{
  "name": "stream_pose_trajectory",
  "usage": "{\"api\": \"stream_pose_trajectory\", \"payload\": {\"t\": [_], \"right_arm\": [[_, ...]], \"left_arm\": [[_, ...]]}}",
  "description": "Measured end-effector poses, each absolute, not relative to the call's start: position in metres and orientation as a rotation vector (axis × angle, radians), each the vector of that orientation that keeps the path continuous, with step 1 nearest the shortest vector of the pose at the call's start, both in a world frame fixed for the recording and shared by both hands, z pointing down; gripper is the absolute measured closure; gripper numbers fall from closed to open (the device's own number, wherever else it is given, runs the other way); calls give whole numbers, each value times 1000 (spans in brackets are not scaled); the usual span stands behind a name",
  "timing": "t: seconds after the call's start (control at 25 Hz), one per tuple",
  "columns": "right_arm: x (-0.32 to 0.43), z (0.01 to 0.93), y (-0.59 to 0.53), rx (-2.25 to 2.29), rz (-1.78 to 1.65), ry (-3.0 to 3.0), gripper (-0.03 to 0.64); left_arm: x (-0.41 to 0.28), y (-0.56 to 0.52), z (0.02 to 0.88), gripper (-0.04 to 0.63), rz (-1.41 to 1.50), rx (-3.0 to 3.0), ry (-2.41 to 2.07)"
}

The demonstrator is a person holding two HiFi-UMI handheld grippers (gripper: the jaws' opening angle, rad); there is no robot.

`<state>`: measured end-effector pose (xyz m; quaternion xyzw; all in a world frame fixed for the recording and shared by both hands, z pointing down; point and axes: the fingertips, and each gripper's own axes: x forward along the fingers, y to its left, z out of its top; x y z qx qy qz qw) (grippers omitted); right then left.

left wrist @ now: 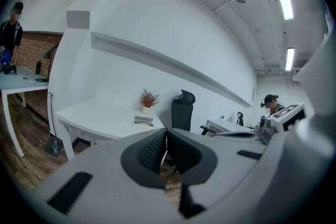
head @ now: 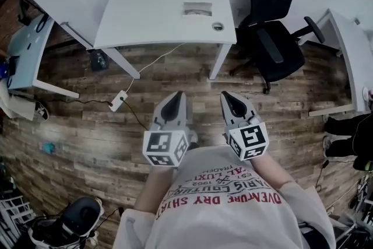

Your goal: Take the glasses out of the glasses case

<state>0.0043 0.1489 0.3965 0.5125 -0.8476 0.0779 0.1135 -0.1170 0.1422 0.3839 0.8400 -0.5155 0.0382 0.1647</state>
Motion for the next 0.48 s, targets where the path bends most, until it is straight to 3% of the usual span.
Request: {"api": "stream_pose_trajectory", "payload": {"t": [0.48], "right_arm": [[-31, 427, 61, 1451, 328, -2460, 604]], "left_arm": [[-158, 66, 417, 589, 160, 2292, -1480]]}}
